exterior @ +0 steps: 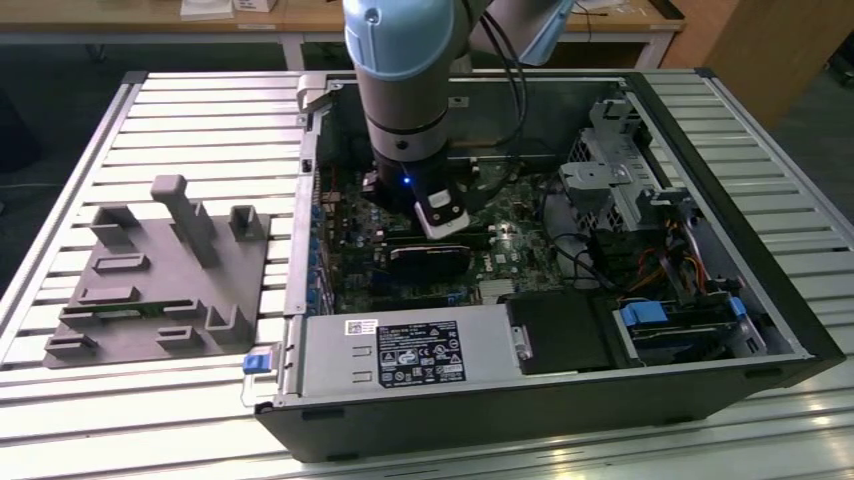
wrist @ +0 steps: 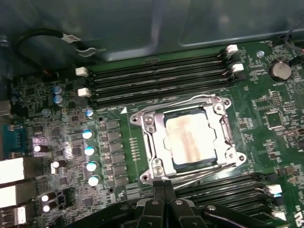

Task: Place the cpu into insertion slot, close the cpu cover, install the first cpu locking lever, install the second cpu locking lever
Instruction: 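Install the second cpu locking lever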

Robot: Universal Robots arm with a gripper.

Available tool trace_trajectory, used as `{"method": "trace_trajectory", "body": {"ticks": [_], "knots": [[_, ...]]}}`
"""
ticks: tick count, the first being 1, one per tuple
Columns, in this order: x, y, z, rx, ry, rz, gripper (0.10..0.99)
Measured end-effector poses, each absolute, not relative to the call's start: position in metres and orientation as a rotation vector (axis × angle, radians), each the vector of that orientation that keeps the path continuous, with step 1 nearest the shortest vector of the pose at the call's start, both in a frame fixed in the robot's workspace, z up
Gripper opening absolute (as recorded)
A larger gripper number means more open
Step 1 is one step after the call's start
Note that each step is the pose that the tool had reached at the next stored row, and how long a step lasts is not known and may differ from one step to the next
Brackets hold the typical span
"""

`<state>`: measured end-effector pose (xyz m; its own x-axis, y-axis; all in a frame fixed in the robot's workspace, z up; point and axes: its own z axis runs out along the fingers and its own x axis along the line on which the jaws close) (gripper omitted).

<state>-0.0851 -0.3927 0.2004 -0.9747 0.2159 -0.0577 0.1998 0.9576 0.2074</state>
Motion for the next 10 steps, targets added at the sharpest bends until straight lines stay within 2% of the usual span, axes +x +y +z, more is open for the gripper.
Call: {"method": "trace_trajectory", "body": {"ticks": [10], "knots": [[-0.0902, -0.3928, 0.1953, 0.323, 3.027, 0.37, 0.106]]}}
